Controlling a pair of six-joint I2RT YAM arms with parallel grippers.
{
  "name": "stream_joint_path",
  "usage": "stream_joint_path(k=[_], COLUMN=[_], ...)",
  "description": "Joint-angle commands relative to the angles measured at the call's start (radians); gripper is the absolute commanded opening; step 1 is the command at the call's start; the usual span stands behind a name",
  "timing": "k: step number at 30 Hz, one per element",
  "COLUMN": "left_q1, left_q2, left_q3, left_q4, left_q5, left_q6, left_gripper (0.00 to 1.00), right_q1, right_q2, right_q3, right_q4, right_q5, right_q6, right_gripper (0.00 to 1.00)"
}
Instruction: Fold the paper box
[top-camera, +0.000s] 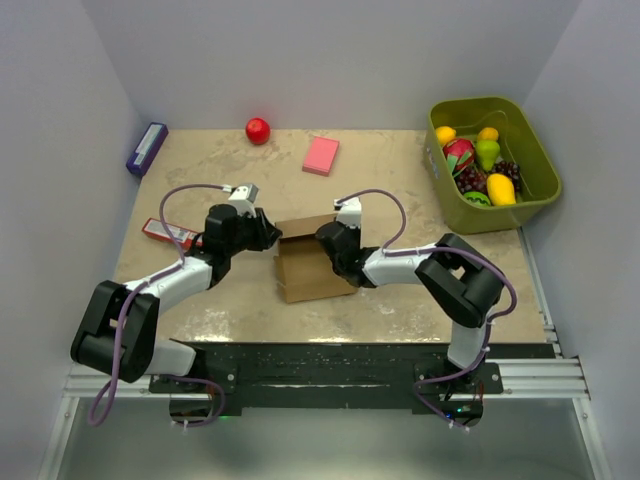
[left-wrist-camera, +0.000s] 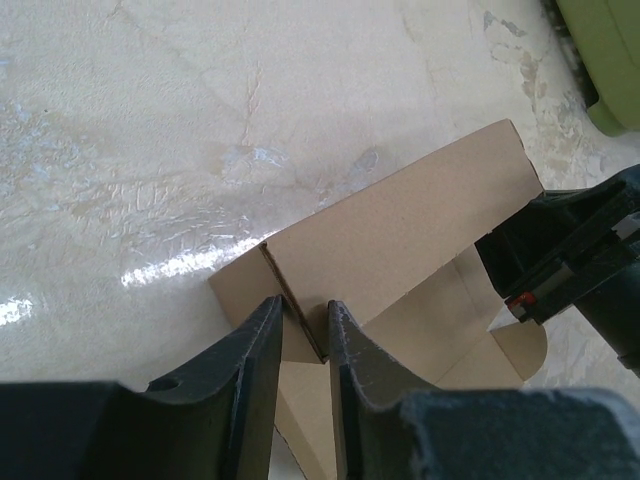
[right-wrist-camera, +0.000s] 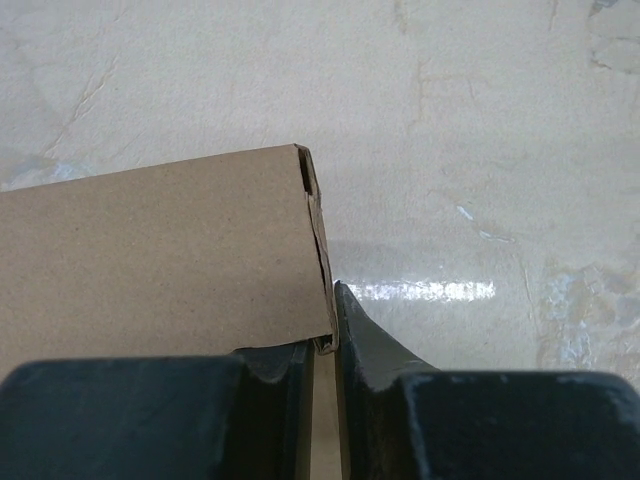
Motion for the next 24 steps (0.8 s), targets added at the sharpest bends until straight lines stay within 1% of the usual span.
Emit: stream_joint_path(k=[1,5,9,11,12,13,14,15,16,17,18,20,21,24], left_q1=[-0.007,-0.007,-0.007,-0.007,-0.007,-0.007,-0.007,-0.007,-0.007,-0.007,-0.007,-0.007,-0.007,-0.007], left_q2=[0.013,0.011,0.017,0.017,0.017,0.014,0.013,0.011,0.007,0.005,0.004,-0.001,-0.004,-0.013], left_q3=[-0.032,-0.026,0.009,0.029,0.037,0.049,0.055,0.062,0.074,0.081,0.088,0.101,0.105,0.111], left_q4=[0.001,0.002,-0.034,-0.043,-0.051,-0.055,-0.058,-0.066,-0.071,-0.075,-0.084,-0.094,-0.1,-0.107], left_q5=[0.041,0.048,0.038,0.035,0.034,0.034,0.032,0.031,0.031,0.026,0.025,0.02,0.015,0.006], left_q6=[-0.013,-0.013,-0.005,-0.001,0.001,0.004,0.005,0.005,0.008,0.01,0.012,0.016,0.018,0.025], left_gripper=[0.29,0.29,0.31,0.31,0.33,0.35,0.36,0.4,0.42,0.44,0.49,0.54,0.59,0.67], right_q1=[-0.006,-0.006,-0.006,-0.005,-0.006,-0.006,-0.006,-0.006,-0.006,-0.005,-0.006,-0.005,-0.006,-0.006], right_q2=[0.057,0.055,0.0,-0.026,-0.053,-0.066,-0.077,-0.089,-0.113,-0.127,-0.142,-0.19,-0.207,-0.294], right_q3=[-0.001,0.001,-0.008,-0.016,-0.019,-0.022,-0.025,-0.028,-0.033,-0.047,-0.056,-0.086,-0.097,-0.143], right_q4=[-0.17,-0.155,-0.141,-0.146,-0.147,-0.152,-0.161,-0.17,-0.176,-0.182,-0.188,-0.201,-0.204,-0.208], right_q5=[0.118,0.061,0.007,-0.005,-0.022,-0.035,-0.04,-0.06,-0.069,-0.077,-0.088,-0.112,-0.123,-0.167], right_q6=[0.122,0.12,0.094,0.081,0.076,0.059,0.059,0.058,0.053,0.053,0.056,0.058,0.053,0.041], right_gripper=[0.0,0.0,0.0,0.03,0.09,0.24,0.34,0.43,0.54,0.58,0.61,0.68,0.7,0.75])
